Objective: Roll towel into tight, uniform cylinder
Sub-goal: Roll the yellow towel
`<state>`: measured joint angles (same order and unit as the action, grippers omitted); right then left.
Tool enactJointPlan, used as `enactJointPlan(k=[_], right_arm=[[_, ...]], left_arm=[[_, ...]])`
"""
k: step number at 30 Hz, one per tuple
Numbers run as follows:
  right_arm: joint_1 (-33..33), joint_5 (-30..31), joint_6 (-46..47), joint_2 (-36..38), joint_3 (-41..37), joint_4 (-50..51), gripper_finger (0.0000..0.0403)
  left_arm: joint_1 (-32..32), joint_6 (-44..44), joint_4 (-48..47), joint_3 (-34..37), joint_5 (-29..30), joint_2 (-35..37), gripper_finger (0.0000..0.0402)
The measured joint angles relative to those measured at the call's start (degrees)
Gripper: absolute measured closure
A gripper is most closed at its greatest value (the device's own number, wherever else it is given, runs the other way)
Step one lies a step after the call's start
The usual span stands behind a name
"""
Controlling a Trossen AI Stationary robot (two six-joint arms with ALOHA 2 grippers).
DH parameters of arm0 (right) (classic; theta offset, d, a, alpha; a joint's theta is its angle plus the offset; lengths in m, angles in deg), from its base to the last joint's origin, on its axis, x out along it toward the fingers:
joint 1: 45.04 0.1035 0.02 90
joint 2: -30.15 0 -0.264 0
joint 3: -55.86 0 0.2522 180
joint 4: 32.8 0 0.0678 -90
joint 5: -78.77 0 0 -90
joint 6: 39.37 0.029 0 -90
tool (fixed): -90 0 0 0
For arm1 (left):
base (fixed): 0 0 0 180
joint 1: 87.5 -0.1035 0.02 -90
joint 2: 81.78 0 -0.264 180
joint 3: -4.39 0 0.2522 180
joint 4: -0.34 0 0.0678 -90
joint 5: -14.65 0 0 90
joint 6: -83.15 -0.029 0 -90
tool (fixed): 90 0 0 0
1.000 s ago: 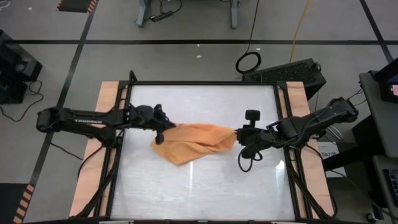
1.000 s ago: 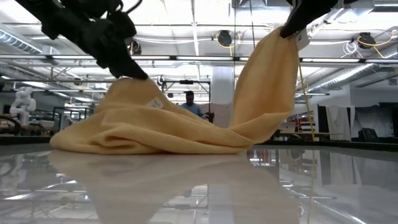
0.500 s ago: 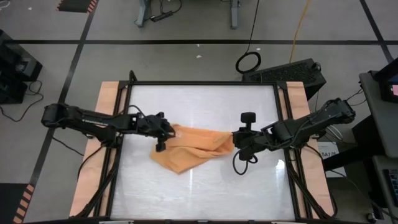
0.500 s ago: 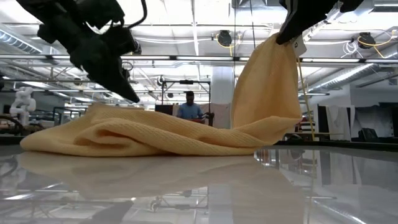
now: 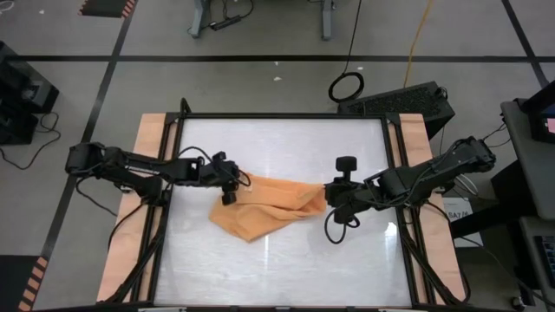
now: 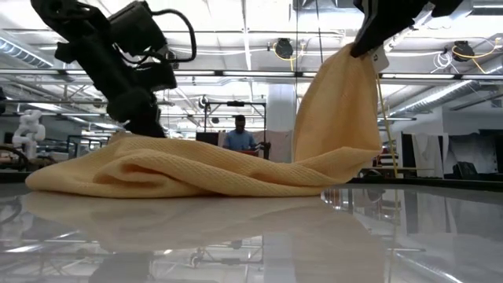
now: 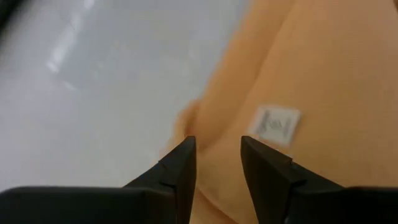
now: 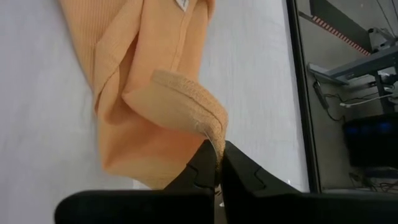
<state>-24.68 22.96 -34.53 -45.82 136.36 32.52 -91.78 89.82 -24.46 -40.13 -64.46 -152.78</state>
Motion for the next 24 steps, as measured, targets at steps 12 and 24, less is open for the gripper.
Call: enactJointPlan(k=[12,24], right_arm=[[0.0,0.0,-1.7,0.0,0.0,-0.3,0.0401],[0.0,0.0,-1.7,0.0,0.0,-0.3,0.0401]], left_arm=[[1.0,9.6,-5.6,0.0,0.3,0.1,0.0269],[1.7,9.8,-5.6,0.0,0.8,-1.5,0.0269]])
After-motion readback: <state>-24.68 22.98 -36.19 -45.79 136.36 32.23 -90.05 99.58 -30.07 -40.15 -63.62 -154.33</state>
